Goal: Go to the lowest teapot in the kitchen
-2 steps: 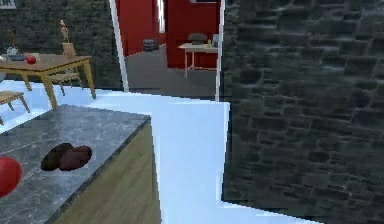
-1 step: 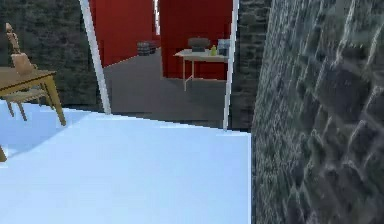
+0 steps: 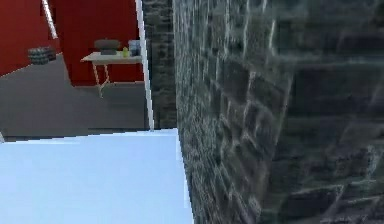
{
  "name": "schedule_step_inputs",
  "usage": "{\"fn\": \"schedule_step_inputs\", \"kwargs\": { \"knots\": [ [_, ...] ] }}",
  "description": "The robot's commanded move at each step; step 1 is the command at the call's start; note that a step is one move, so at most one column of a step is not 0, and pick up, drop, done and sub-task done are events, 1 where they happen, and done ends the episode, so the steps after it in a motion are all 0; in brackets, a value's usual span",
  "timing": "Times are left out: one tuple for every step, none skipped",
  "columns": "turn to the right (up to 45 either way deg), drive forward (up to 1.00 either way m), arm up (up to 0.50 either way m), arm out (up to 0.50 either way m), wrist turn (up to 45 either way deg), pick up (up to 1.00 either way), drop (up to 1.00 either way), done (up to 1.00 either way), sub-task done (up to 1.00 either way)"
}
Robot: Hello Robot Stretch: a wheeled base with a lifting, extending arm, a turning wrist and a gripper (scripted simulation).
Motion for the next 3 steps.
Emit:
{"fn": "schedule_step_inputs", "kwargs": {
  "knots": [
    [0.0, 0.05, 0.0, 0.0, 0.0, 0.0, 0.0, 0.0, 0.0],
    [-45.0, 0.0, 0.0, 0.0, 0.0, 0.0, 0.0, 0.0, 0.0],
    [0.0, 0.2, 0.0, 0.0, 0.0, 0.0, 0.0, 0.0, 0.0]
  ]
}}
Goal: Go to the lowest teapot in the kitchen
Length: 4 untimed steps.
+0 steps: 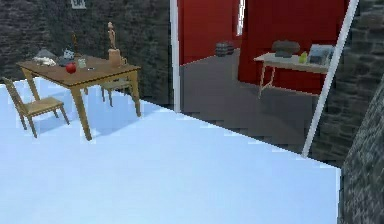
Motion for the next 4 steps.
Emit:
{"fn": "schedule_step_inputs", "kwargs": {
  "knots": [
    [-39.0, 0.0, 0.0, 0.0, 0.0, 0.0, 0.0, 0.0, 0.0],
    [0.0, 1.0, 0.0, 0.0, 0.0, 0.0, 0.0, 0.0, 0.0],
    [0.0, 1.0, 0.0, 0.0, 0.0, 0.0, 0.0, 0.0, 0.0],
    [-3.0, 0.0, 0.0, 0.0, 0.0, 0.0, 0.0, 0.0, 0.0]
  ]
}}
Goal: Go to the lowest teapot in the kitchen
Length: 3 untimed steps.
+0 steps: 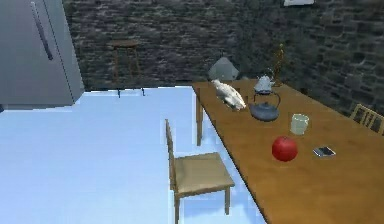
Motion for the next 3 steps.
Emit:
{"fn": "schedule_step_inputs", "kwargs": {
  "knots": [
    [0.0, 0.7, 0.0, 0.0, 0.0, 0.0, 0.0, 0.0, 0.0],
    [39.0, 0.0, 0.0, 0.0, 0.0, 0.0, 0.0, 0.0, 0.0],
    [0.0, 0.0, 0.0, 0.0, 0.0, 0.0, 0.0, 1.0, 0.0]
  ]
}}
